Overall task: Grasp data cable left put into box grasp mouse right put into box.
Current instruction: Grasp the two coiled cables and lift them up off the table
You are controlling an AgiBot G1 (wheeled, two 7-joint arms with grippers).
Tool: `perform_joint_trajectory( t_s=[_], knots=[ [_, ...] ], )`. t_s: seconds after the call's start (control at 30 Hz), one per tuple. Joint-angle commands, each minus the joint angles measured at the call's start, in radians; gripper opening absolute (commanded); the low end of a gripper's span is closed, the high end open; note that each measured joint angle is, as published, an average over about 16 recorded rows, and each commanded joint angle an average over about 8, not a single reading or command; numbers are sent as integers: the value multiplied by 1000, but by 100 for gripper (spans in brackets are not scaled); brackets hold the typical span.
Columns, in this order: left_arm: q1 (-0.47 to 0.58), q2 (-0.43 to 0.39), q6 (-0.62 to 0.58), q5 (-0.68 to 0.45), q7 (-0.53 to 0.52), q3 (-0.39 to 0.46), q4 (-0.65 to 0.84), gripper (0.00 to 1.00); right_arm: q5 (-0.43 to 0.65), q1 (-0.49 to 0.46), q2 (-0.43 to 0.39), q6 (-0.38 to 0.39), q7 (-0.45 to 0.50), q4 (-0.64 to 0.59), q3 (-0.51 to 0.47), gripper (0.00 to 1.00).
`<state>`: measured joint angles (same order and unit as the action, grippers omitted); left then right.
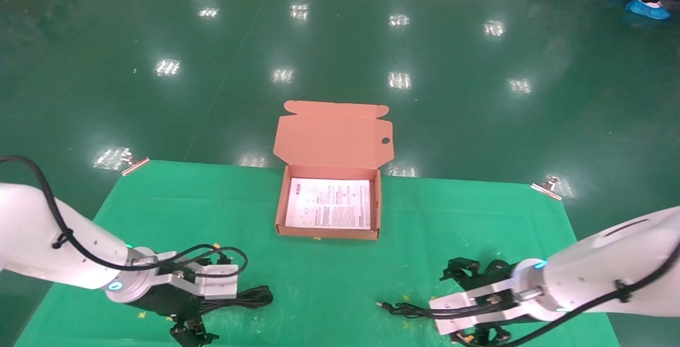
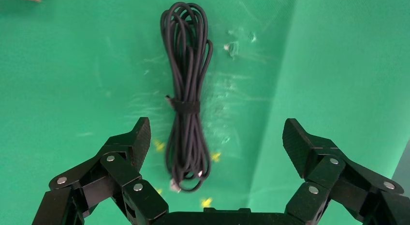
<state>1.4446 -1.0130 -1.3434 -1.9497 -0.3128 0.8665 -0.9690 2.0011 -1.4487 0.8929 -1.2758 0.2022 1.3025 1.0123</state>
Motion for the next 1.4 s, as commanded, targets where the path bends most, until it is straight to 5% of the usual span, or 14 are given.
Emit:
perform_joint_trajectory(
  t_s=[0.03, 0.47, 0.9, 0.93, 1.17, 1.23, 1.4],
  knots=[
    [0, -19, 21, -17, 2, 5, 46, 100, 18, 13, 11, 18, 17, -9, 4, 100],
    [50, -151, 90, 18, 85, -12, 420, 100, 48, 23, 128, 87, -15, -236, 23, 100],
    [84, -223, 182, 13, 208, -12, 637, 100, 50, 12, 202, 143, -97, -417, 29, 100],
    [86, -226, 188, 14, 216, -13, 647, 94, 52, 11, 206, 147, -100, -428, 30, 99],
    [96, -239, 207, 17, 250, -16, 696, 6, 59, 10, 227, 164, -108, -475, 33, 14],
    [98, -241, 209, 17, 252, -16, 702, 0, 59, 10, 229, 167, -109, -479, 33, 0],
    [99, -241, 210, 18, 252, -17, 703, 0, 59, 10, 229, 169, -109, -479, 33, 0]
  ],
)
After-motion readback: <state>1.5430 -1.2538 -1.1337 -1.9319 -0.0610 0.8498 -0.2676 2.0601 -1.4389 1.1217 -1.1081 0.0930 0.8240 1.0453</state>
